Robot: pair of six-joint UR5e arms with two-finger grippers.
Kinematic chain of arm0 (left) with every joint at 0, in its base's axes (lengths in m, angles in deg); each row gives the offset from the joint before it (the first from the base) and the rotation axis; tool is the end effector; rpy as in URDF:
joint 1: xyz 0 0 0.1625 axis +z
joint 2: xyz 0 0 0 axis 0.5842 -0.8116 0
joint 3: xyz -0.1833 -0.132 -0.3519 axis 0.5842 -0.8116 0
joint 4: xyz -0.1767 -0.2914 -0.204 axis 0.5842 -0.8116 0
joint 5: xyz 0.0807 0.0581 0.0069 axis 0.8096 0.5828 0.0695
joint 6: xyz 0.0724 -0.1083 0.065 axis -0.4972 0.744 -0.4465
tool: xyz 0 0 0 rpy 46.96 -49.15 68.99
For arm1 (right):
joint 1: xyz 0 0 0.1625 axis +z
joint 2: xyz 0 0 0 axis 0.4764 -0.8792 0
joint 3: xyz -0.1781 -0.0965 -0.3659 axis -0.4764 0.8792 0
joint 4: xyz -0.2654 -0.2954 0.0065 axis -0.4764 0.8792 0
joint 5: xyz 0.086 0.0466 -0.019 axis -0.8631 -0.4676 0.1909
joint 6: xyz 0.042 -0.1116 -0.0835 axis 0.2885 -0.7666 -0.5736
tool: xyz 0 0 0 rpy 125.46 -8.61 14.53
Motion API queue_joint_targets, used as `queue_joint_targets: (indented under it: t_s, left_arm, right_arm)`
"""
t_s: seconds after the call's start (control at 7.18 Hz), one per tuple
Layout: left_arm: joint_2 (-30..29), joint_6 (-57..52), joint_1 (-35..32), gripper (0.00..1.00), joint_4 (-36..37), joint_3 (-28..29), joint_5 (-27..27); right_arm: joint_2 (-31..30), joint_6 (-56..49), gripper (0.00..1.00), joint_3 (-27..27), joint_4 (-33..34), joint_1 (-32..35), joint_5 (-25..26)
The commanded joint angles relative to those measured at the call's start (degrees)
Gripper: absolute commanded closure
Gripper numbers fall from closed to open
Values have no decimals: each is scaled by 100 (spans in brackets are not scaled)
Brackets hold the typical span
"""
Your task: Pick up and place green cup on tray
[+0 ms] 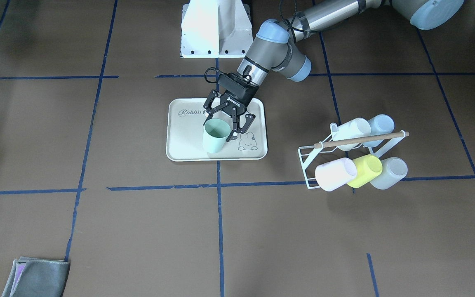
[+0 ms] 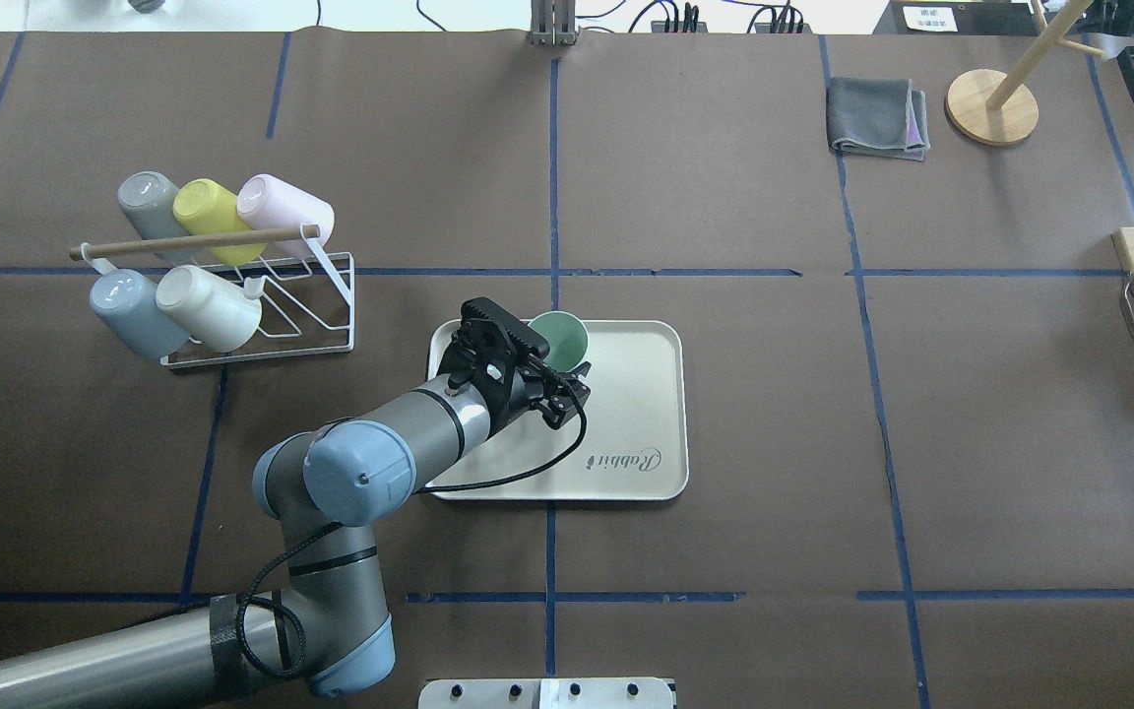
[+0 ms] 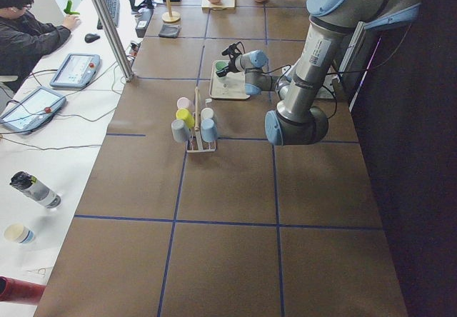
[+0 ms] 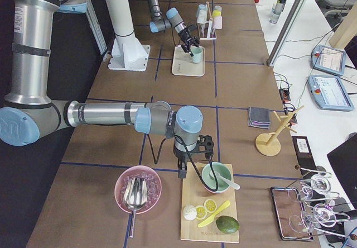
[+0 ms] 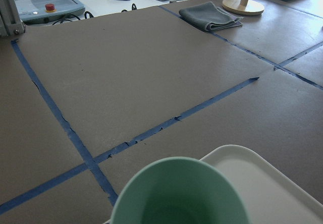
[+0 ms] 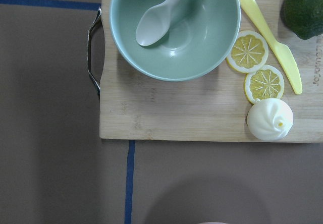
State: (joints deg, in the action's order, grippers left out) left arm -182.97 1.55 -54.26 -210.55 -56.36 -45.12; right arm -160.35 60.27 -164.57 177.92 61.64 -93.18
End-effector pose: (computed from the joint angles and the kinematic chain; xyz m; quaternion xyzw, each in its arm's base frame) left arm 0.6299 -0.3997 0.2470 0.4821 0.4833 0.1026 0.7235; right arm 0.0424 -0.3958 0.6752 -0.0218 -0.3346 -0.0326 0.9415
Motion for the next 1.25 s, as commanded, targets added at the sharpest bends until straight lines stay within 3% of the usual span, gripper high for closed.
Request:
queue_joint_targets:
  t_s: [0.0, 0.14, 0.28, 0.56, 0.84, 1.11]
  left_arm:
    - [-10, -7, 41, 14, 2, 63, 7]
    - [-10, 2, 50, 11, 2, 63, -1]
    - [-2, -7, 41, 1, 2, 63, -1]
    - [68, -373, 24, 0, -7, -120, -54]
    - [217, -587, 15, 0, 28, -594, -80]
    - [507, -596, -81, 0, 107, -1183, -439]
  right_arm:
    - [0, 0, 0, 32, -2, 0, 0]
    - [0, -9, 0, 33, -2, 0, 0]
    - [0, 0, 0, 33, -2, 0, 0]
    - [0, 0, 0, 15, -2, 0, 0]
    - [0, 0, 0, 15, -2, 0, 0]
    - [0, -9, 0, 15, -2, 0, -35]
